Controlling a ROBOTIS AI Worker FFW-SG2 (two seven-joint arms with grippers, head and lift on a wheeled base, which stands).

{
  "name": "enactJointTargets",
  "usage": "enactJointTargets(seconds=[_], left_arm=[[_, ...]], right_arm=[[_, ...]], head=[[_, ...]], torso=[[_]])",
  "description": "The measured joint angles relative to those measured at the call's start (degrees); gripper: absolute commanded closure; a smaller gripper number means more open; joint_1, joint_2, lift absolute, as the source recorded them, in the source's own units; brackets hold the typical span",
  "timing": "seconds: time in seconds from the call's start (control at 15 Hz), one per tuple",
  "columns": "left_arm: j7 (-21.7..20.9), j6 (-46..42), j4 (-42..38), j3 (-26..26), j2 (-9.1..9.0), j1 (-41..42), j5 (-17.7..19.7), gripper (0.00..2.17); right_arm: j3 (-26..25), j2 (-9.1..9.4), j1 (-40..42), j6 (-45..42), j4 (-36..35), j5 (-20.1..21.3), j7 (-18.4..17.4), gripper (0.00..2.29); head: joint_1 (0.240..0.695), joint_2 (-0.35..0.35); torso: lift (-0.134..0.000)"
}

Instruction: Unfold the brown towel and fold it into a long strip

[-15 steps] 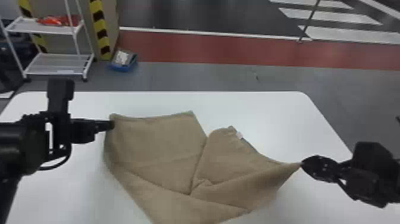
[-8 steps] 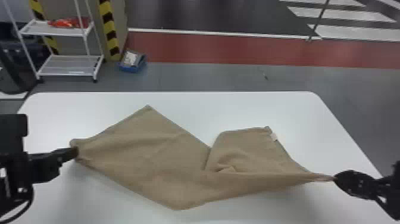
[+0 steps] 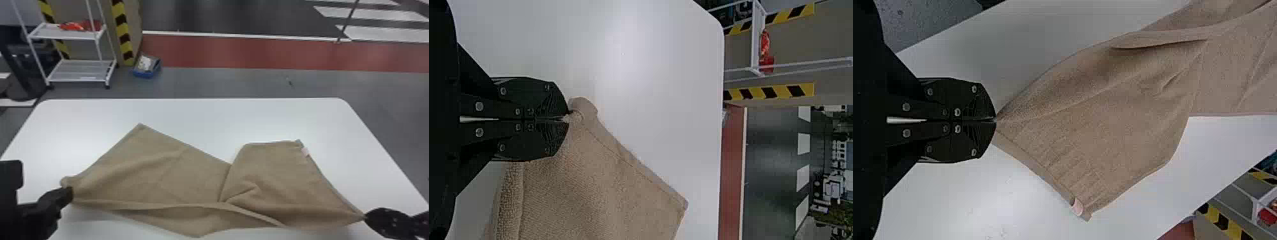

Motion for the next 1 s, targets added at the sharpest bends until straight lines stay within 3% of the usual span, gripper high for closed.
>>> enactJointTargets(seconds=[0.2,0.4,0.67,0.8,0.87,1.0], left_arm=[[-0.6,4.7,-2.6,-3.0,-0.17,-2.9,-1.7,1.82],[-1.9,11.0,5.4,-9.0,0.29,-15.5,-3.9,1.82],[-2.9,10.6,27.0,-15.3,0.14,-36.0,-4.4,1.82],[-2.7,6.5,38.2,-16.8,0.02,-46.8,-4.3,1.82],[-2.9,3.4,43.5,-16.9,0.02,-51.8,-4.1,1.82],[-4.4,-5.6,54.5,-16.2,0.32,-62.5,-3.7,1.82]], right_arm=[[0.5,-0.25,-1.8,-0.1,0.8,-0.4,0.0,1.19],[4.5,-0.54,-9.3,0.8,3.7,0.2,-3.0,1.19],[15.3,-1.95,-23.6,9.9,12.3,2.1,-16.5,1.2],[19.9,-2.0,-32.6,15.6,17.5,3.0,-20.0,1.2],[21.9,-1.77,-37.2,17.8,20.3,3.6,-21.7,1.2],[25.4,-0.71,-48.3,21.3,27.5,4.9,-27.3,1.2]], head=[[0.695,-0.122],[0.695,-0.149],[0.695,-0.157],[0.695,-0.148],[0.673,-0.142],[0.575,-0.131]], torso=[[-0.125],[-0.125],[-0.125],[-0.125],[-0.125],[-0.125]])
